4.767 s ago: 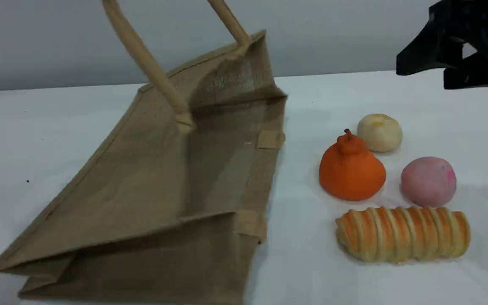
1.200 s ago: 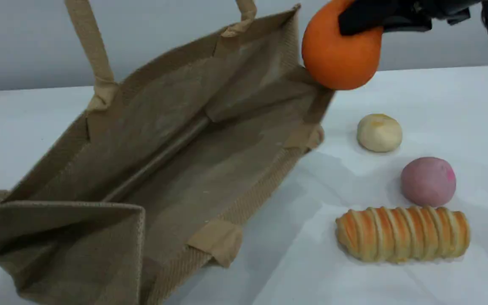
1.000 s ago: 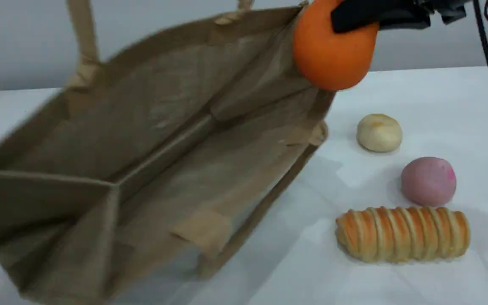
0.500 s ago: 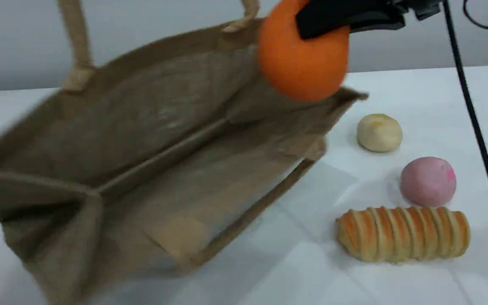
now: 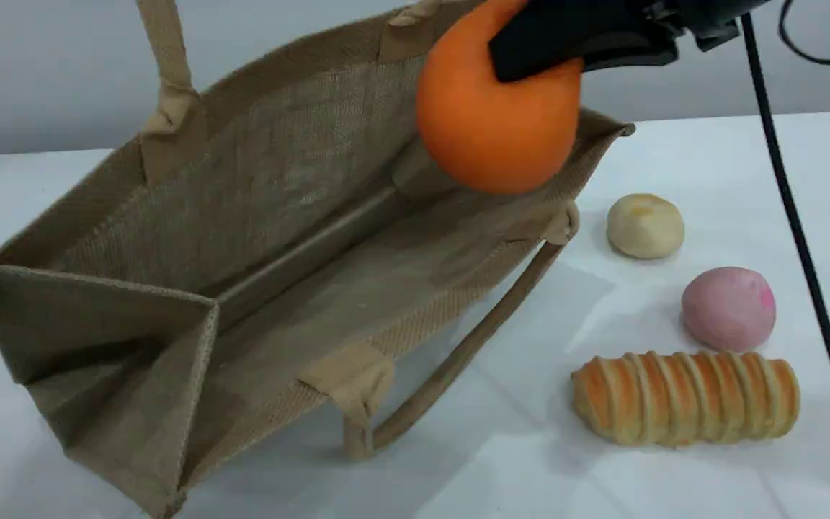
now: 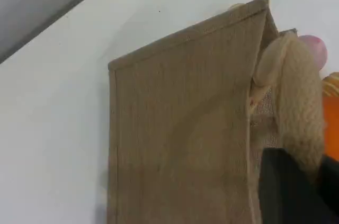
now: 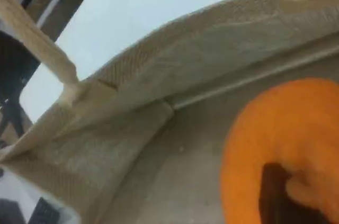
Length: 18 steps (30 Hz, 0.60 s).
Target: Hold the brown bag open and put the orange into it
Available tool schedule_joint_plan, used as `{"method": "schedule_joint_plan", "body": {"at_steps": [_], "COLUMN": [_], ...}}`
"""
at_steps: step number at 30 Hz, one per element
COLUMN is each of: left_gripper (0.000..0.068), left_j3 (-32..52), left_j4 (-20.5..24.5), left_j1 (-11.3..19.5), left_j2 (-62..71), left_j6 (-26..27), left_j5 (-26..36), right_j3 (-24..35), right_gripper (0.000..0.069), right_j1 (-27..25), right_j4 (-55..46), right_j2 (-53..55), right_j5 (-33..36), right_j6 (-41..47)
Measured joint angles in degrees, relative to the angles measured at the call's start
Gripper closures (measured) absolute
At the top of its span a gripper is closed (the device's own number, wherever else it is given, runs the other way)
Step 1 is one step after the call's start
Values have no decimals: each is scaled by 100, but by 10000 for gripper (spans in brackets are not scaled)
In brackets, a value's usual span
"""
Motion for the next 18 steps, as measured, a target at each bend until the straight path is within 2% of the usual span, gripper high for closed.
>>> {"method": "schedule_joint_plan", "body": {"at_steps": [10, 18], "left_gripper": [597, 597], "left_j3": [0, 5], "left_j4": [-29, -29], "left_j1": [0, 0], "left_j2": [0, 0], "left_j6": [-109, -98], "left_j5": [26, 44], "right_j3": [-12, -77], "right_gripper": [663, 663], "right_j1": [973, 1038], "right_j4": [816, 2105], "right_j2": [537, 1230], "right_j5": [-1171, -1269], "right_j6": [-386, -1692]}}
